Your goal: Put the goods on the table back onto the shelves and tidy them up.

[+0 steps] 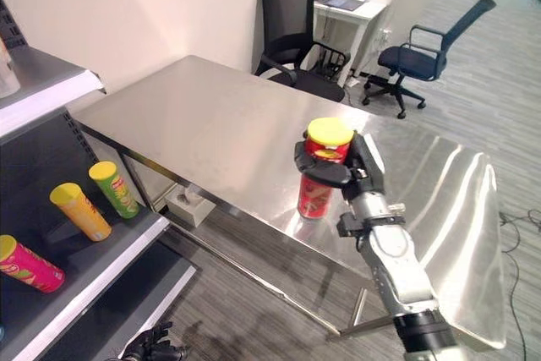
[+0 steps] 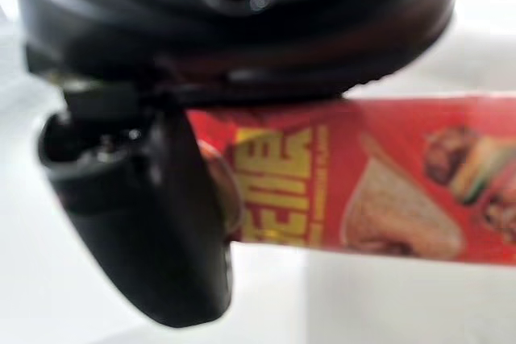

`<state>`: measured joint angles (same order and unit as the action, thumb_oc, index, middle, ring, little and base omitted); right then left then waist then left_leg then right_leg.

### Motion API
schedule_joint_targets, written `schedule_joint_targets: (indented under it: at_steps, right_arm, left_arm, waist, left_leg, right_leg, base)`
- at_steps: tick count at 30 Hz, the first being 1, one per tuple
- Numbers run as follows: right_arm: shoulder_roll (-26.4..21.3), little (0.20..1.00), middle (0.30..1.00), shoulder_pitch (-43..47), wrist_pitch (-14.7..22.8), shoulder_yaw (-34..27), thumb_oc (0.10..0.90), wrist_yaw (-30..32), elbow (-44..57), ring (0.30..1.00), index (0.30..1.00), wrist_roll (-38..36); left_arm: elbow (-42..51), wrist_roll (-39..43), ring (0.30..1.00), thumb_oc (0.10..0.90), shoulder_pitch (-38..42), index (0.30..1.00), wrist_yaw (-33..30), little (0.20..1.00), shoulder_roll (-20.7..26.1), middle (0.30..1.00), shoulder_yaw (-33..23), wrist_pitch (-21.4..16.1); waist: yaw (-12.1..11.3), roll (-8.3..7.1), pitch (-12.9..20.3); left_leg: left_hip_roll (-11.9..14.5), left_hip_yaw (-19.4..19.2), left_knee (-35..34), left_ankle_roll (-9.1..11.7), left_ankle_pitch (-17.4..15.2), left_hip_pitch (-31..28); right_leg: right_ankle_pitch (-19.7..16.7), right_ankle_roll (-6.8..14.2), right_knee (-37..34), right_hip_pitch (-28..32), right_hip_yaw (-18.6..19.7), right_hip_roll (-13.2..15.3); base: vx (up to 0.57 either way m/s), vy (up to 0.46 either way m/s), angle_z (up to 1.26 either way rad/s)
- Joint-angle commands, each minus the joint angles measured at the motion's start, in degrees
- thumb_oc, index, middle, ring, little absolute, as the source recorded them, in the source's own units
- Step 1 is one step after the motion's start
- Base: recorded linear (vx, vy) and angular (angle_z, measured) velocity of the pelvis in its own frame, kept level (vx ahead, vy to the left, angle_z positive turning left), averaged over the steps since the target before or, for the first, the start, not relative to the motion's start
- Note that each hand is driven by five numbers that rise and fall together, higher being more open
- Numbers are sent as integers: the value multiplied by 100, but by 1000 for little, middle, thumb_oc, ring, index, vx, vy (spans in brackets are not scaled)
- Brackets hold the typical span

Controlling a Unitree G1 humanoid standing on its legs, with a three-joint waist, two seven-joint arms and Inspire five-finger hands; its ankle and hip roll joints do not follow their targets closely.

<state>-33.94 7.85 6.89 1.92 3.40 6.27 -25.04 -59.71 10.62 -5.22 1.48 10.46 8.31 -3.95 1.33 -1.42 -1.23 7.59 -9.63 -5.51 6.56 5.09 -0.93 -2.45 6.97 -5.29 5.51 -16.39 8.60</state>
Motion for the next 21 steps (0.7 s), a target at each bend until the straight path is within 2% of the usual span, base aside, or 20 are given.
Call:
schedule_joint_targets:
  at_steps: [1,4,5,6,7,8,9,11,14,15,17,18,19,20,21]
  right_arm:
    - [38,300,300,503,871,-523,400,70,1186,300,300,878]
    - [165,300,300,342,852,-429,400,11,1423,300,300,1019]
    - [267,300,300,183,857,-293,400,-67,1596,300,300,1030]
    - [271,300,300,174,850,-296,400,-69,1608,300,300,1032]
    - [330,300,300,-4,896,-305,400,-109,1810,300,300,1087]
    - [458,300,300,-227,999,-390,400,-112,2031,300,300,1088]
    - [464,300,300,-242,996,-395,400,-114,2043,300,300,1089]
    - [663,300,300,-362,1057,-311,400,-133,2147,300,300,1062]
    - [799,300,300,-433,1109,-82,400,-186,2261,300,300,990]
    - [902,300,300,-632,1164,155,400,-270,2379,300,300,847]
    - [978,300,300,-687,1166,329,400,-307,2298,300,300,760]
    - [1072,300,300,-674,1179,758,400,-410,2274,300,300,658]
    - [1087,300,300,-695,1223,955,400,-428,2298,300,300,674]
    - [1053,300,300,-684,1275,1038,400,-351,2311,300,300,707]
    - [1021,300,300,-694,1263,1139,400,-317,2246,300,300,735]
  left_arm:
    - [-283,-265,900,800,288,900,-137,900,117,900,269,-246]
    - [-292,-282,900,800,340,900,-165,900,135,900,266,-256]
    - [-280,-285,900,800,397,900,-232,900,131,900,302,-262]
    - [-280,-286,900,800,394,900,-233,900,132,900,302,-263]
    - [-220,-237,900,800,414,900,-290,900,147,900,335,-293]
    - [-178,-167,900,800,401,900,-291,900,156,900,352,-350]
    - [-177,-165,900,800,396,900,-290,900,161,900,358,-351]
    - [-228,-135,900,800,382,900,-295,900,135,900,331,-362]
    - [-329,-91,900,800,363,900,-342,900,129,900,264,-351]
    - [-300,-2,900,800,324,900,-377,900,116,900,234,-340]
    - [-256,55,900,800,302,900,-364,900,101,900,221,-323]
    - [-290,106,900,800,298,900,-377,900,78,900,194,-320]
    - [-335,109,900,800,286,900,-406,900,75,900,176,-330]
    - [-303,146,900,800,285,900,-464,900,81,900,172,-353]
    - [-195,279,900,800,274,900,-511,900,78,900,163,-372]
  waist:
    - [-146,77,194]
    - [-88,90,141]
    - [-2,102,53]
    - [-5,96,59]
    - [103,106,-39]
    - [174,117,-74]
    - [162,115,-66]
    - [158,102,-40]
    - [94,63,36]
    - [-7,7,26]
    - [-6,-5,-13]
    - [-59,-3,-120]
    - [-90,10,-163]
    - [-118,15,-263]
    - [-125,22,-378]
  left_leg:
    - [-6,-428,51,-185,-366,-176]
    - [14,-441,51,-206,-342,-193]
    - [33,-378,53,-222,-288,-180]
    - [27,-382,53,-224,-286,-175]
    - [53,-229,61,-230,-222,-98]
    - [101,-50,103,-220,-146,53]
    - [107,-57,105,-215,-150,54]
    - [155,63,146,-198,-69,160]
    - [290,148,176,-130,16,280]
    - [474,350,307,-7,212,614]
    - [551,551,408,72,288,826]
    - [654,816,469,152,440,1094]
    - [668,909,472,173,524,1187]
    - [666,966,608,185,625,1415]
    - [668,866,756,129,648,1636]
  right_leg:
    - [393,318,845,-186,303,446]
    - [438,323,1125,-303,382,470]
    - [428,347,1451,-433,567,459]
    - [447,349,1490,-459,578,467]
    - [425,396,1725,-594,1062,308]
    - [602,330,1721,-635,1736,32]
    - [609,324,1734,-645,1744,26]
    - [852,183,1560,-522,2058,-168]
    - [978,99,1252,-318,1920,-244]
    - [1147,-34,1044,-143,1854,-464]
    - [1186,-102,977,-137,1801,-583]
    - [1232,-213,959,-147,1721,-796]
    - [1246,-253,998,-189,1649,-879]
    - [1251,-285,1049,-238,1532,-912]
    - [1256,-315,1107,-311,1360,-929]
  base:
    - [-66,-14,-6]
    - [-79,-18,-13]
    - [-129,-30,-12]
    - [-207,-60,-8]
    - [-239,-104,6]
    - [-236,-108,21]
    - [-164,-91,40]
    - [-96,-98,60]
    - [-124,-182,27]
    - [-227,-258,24]
    - [-230,-247,68]
    - [-198,-202,87]
    - [-286,-241,64]
    - [-264,-125,21]
    - [-321,-98,56]
